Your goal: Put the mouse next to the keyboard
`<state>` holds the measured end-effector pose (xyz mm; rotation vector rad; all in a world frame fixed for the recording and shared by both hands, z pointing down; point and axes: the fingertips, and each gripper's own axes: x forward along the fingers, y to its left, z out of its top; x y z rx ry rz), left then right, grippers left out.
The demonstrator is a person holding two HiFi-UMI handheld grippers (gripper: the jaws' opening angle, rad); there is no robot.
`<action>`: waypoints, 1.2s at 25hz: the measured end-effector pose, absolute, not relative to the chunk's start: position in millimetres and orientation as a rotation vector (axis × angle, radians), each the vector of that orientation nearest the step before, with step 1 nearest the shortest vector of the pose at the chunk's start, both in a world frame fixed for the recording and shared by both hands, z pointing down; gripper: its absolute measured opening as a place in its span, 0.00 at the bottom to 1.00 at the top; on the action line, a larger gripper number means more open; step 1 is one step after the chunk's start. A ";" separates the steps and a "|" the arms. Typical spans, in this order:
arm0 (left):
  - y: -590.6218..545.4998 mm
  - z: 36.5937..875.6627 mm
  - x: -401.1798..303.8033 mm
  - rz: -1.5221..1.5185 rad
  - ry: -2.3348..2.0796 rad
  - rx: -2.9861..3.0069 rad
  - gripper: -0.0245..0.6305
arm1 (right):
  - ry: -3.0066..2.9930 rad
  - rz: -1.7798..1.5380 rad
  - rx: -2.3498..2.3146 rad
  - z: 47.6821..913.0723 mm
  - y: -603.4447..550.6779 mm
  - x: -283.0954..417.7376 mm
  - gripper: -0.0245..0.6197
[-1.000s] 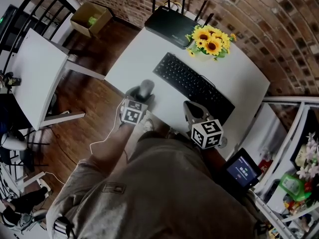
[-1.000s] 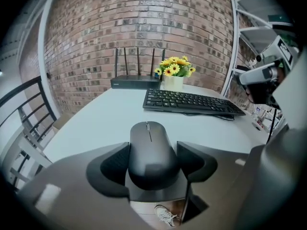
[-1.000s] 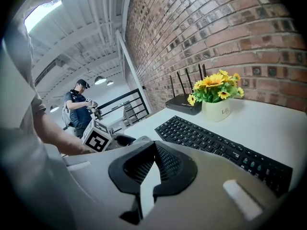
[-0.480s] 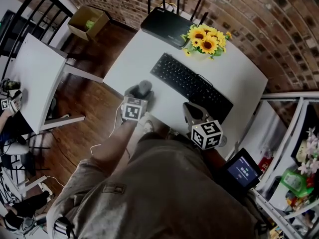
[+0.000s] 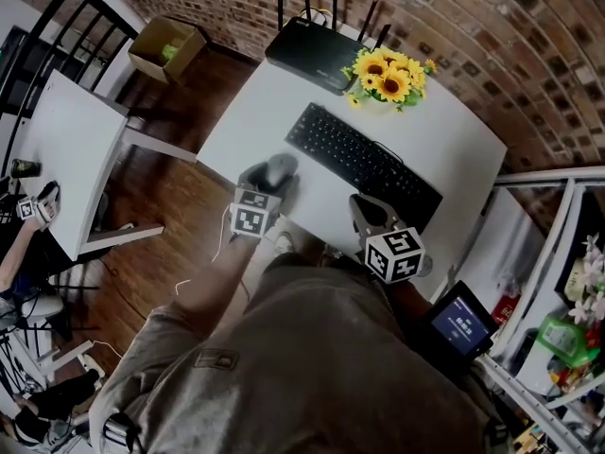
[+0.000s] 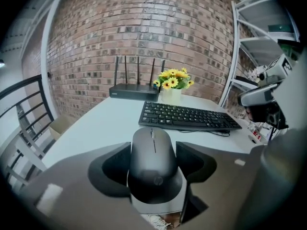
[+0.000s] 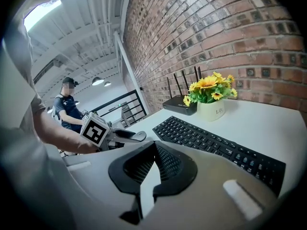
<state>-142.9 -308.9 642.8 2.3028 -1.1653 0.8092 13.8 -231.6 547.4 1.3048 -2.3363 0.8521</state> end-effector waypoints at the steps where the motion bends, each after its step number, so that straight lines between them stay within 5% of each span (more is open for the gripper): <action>1: -308.4 636.8 -138.5 0.797 -1.150 2.323 0.48 | -2.330 0.850 1.326 546.0 -230.7 15.8 0.05; 17: -255.1 598.2 -51.0 0.750 -0.756 2.578 0.48 | -2.068 0.869 1.901 533.9 -124.6 84.2 0.05; 30: -158.9 582.2 121.6 0.723 -0.632 2.629 0.48 | -2.038 0.851 2.004 523.9 -11.6 201.9 0.05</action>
